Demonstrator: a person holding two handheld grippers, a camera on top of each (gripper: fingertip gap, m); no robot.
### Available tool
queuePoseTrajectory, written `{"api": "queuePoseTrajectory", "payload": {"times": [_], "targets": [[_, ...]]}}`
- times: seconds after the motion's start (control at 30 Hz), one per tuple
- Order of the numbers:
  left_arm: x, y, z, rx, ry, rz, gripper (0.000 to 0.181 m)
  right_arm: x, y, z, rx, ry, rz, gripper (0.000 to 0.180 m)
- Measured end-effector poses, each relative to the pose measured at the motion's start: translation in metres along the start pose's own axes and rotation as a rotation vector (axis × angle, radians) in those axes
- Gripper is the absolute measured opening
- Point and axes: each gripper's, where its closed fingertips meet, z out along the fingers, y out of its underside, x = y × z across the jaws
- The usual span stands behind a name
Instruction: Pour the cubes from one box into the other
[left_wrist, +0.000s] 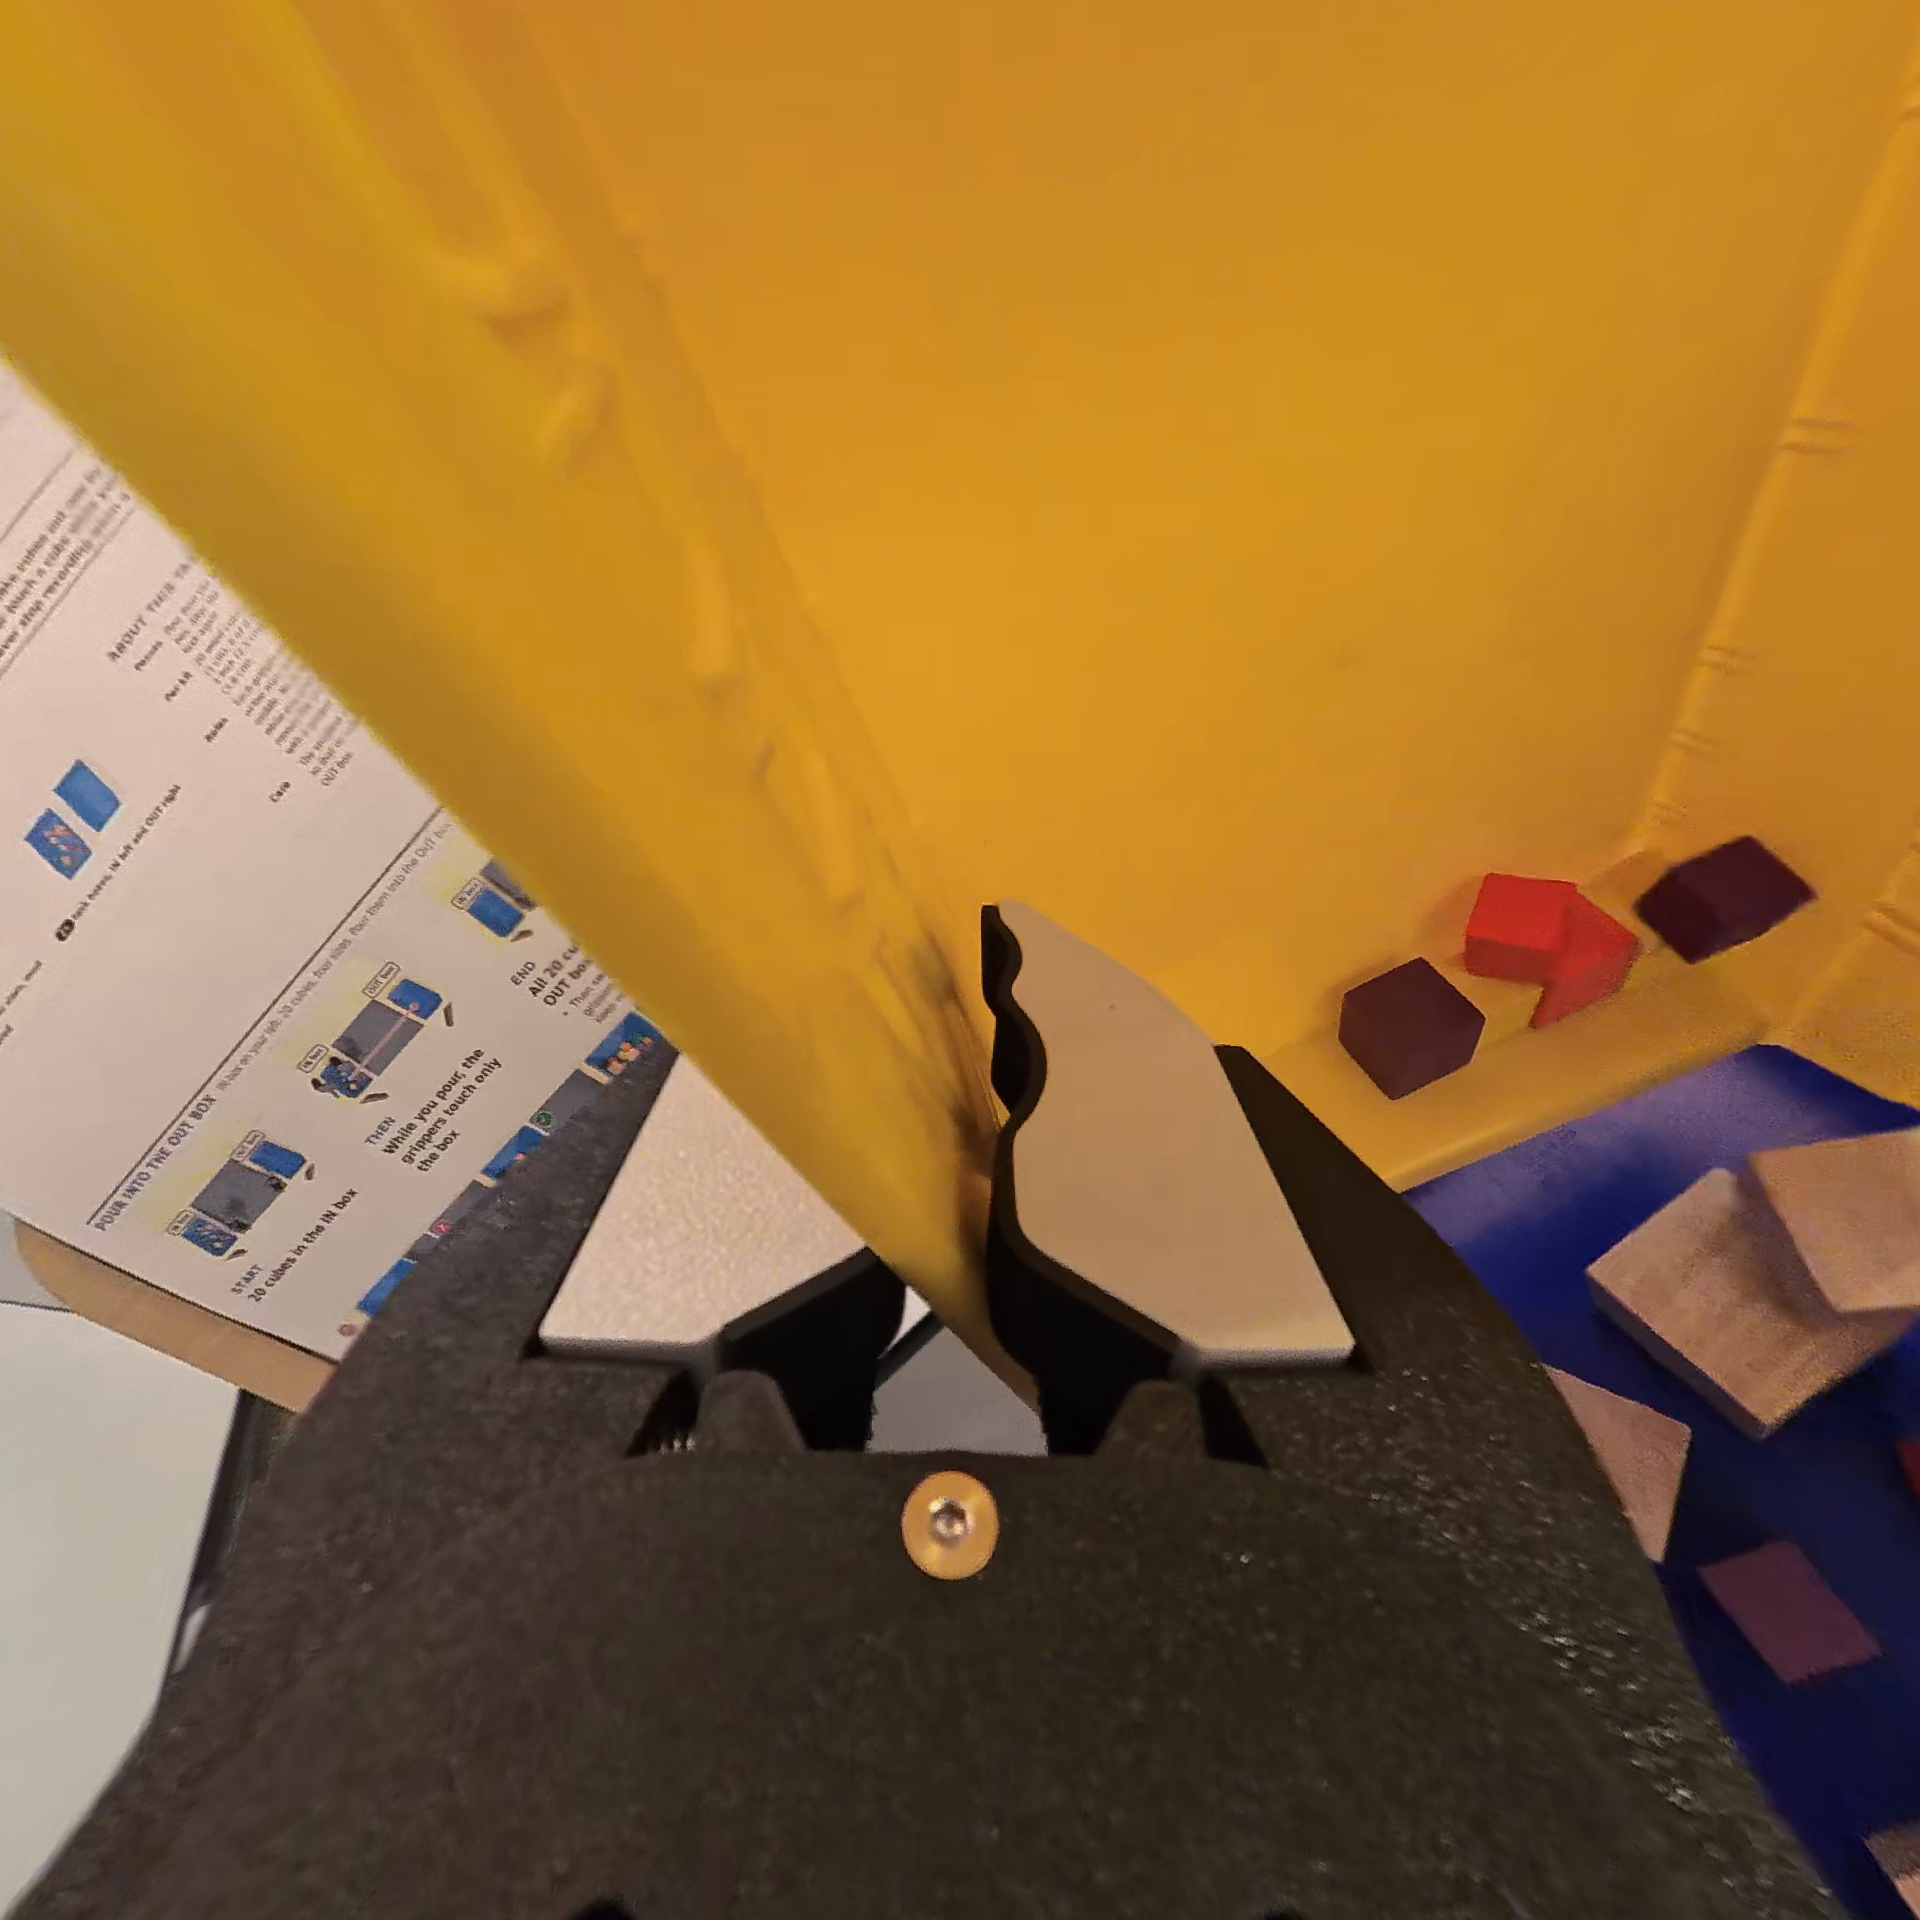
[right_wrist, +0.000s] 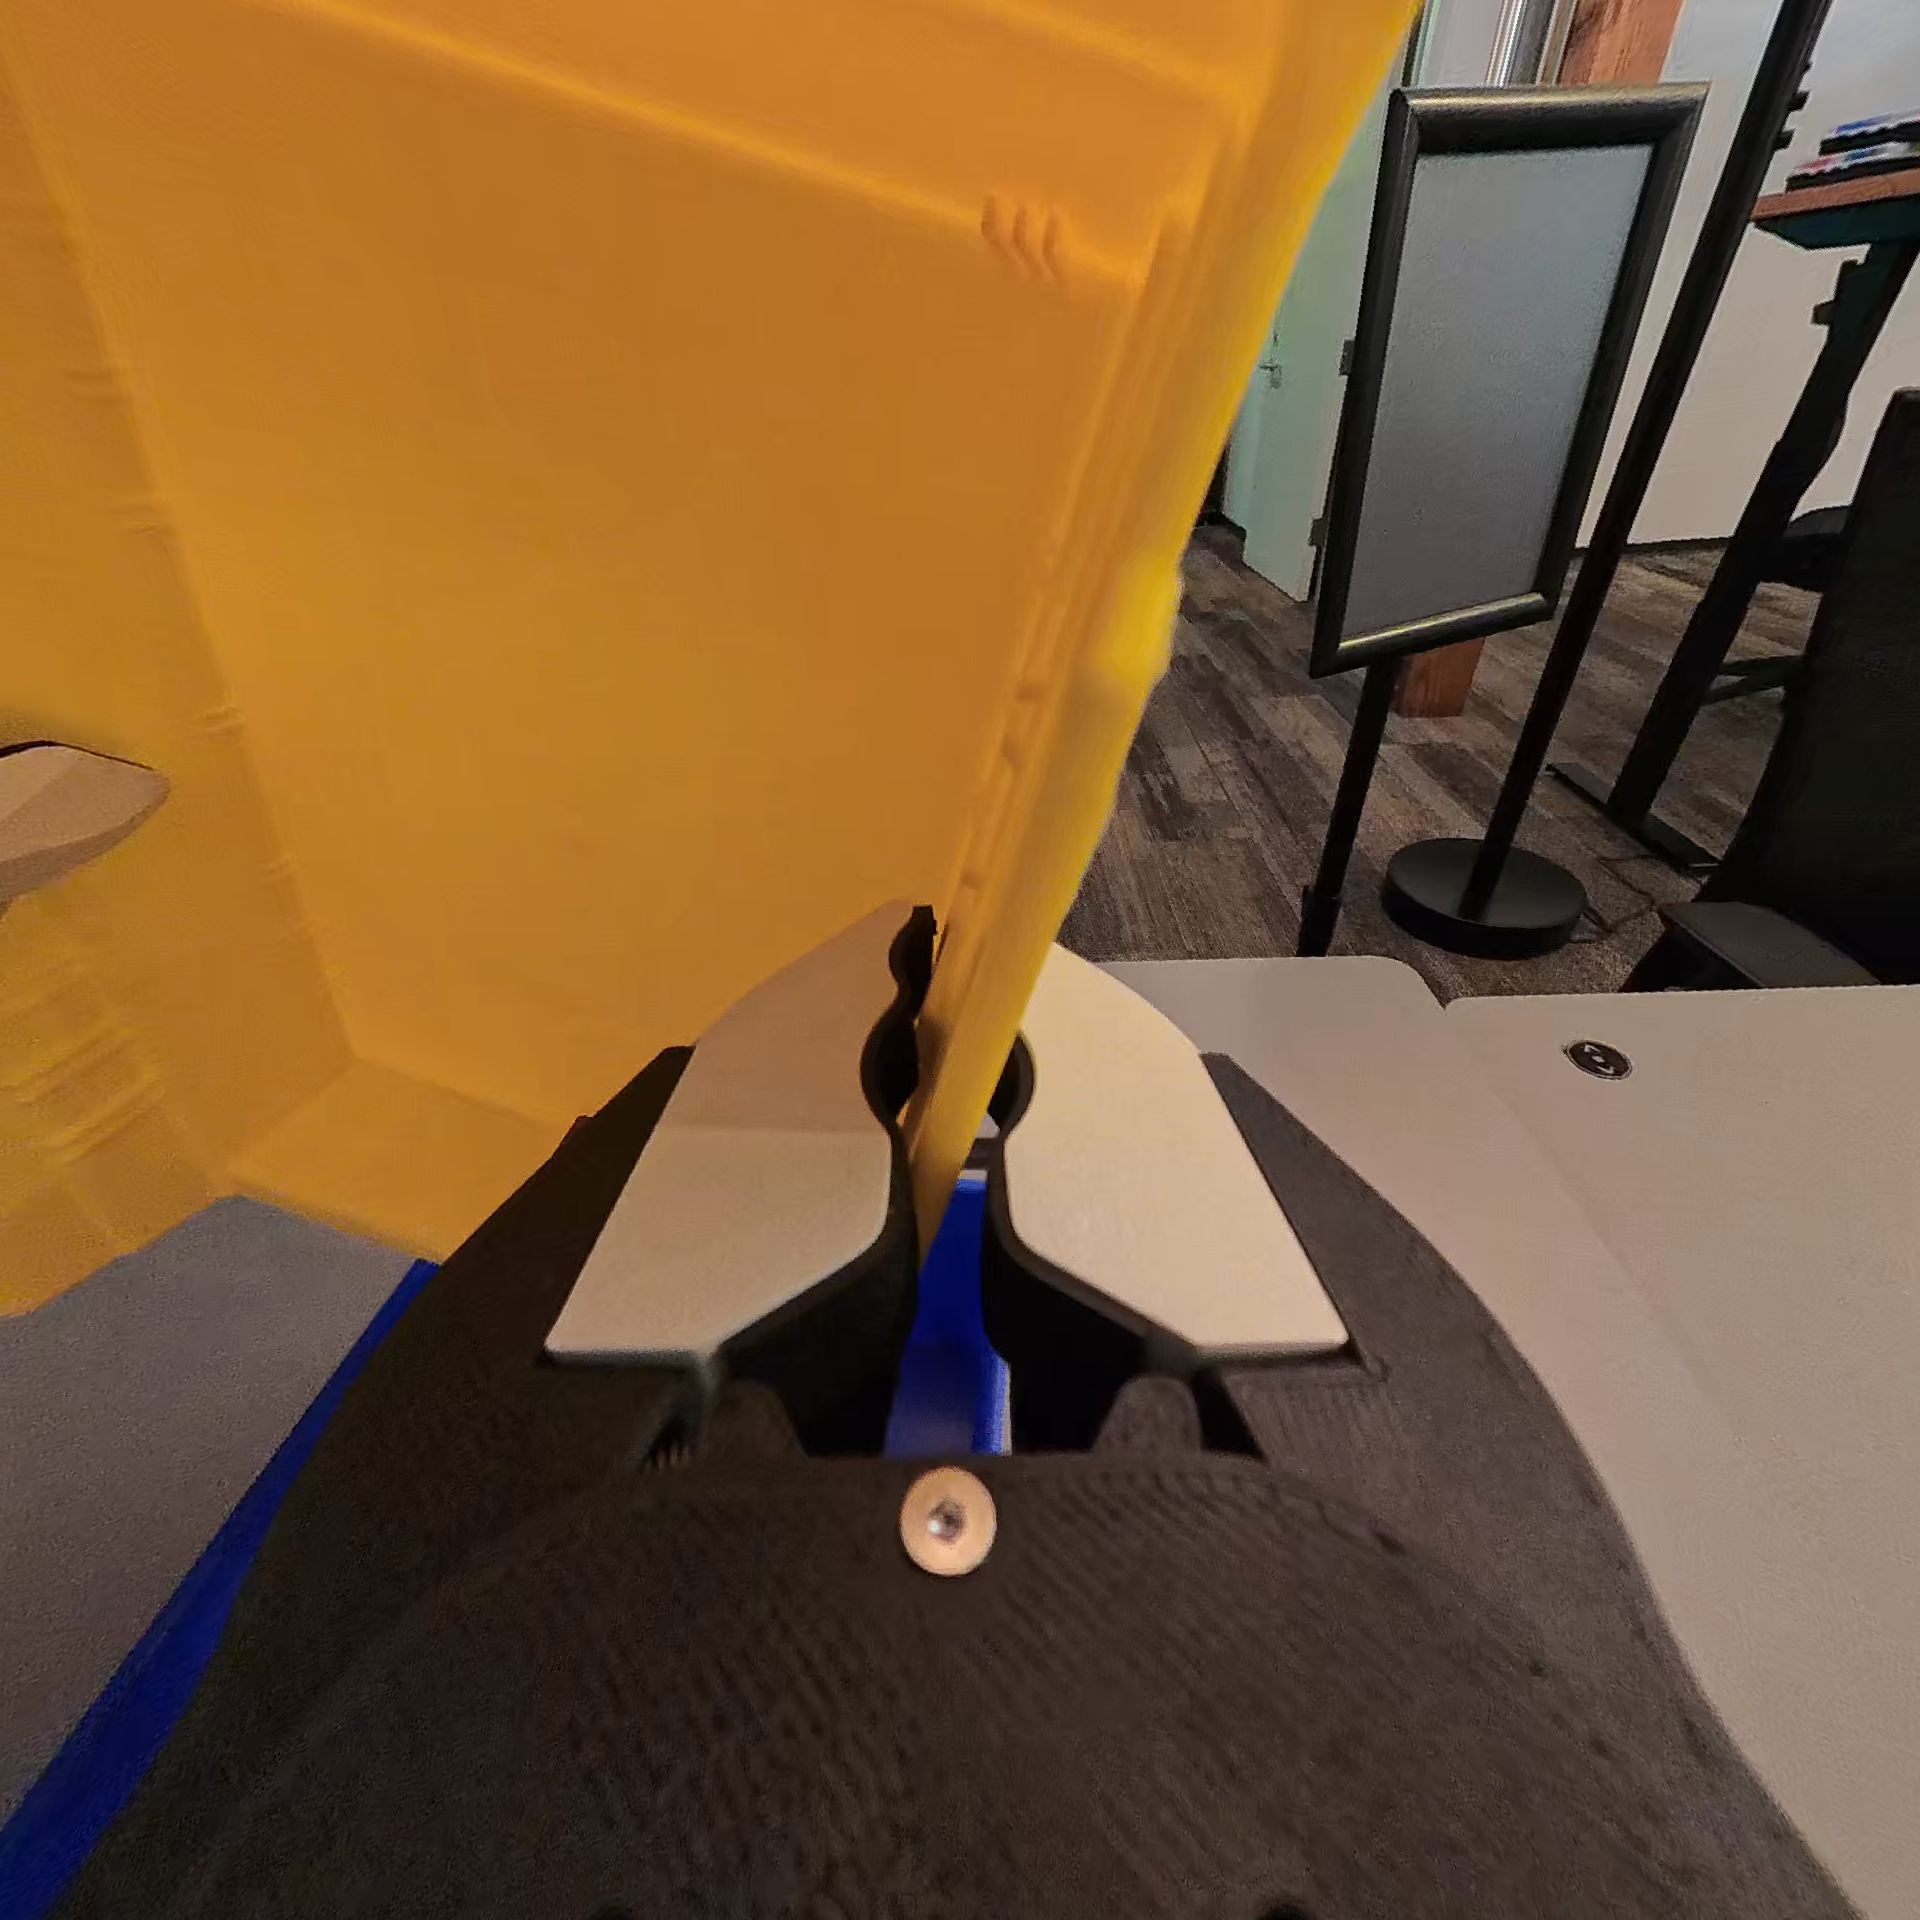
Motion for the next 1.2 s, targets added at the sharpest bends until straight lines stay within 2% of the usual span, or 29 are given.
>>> {"api": "queuePoseTrajectory", "payload": {"times": [0.03,0.5,1.2], "targets": [[-0.001,0.0,0.0,0.002,-0.006,0.007,0.011,0.0,0.0,0.001,0.007,-0.005,0.004,0.006],[-0.005,-0.037,-0.028,0.249,-0.079,0.076,0.016,0.005,-0.037,-0.027,0.268,-0.002,0.011,0.006],[-0.003,-0.036,-0.025,0.25,-0.057,0.073,0.018,0.007,-0.037,-0.027,0.248,0.029,-0.032,0.006]]}}
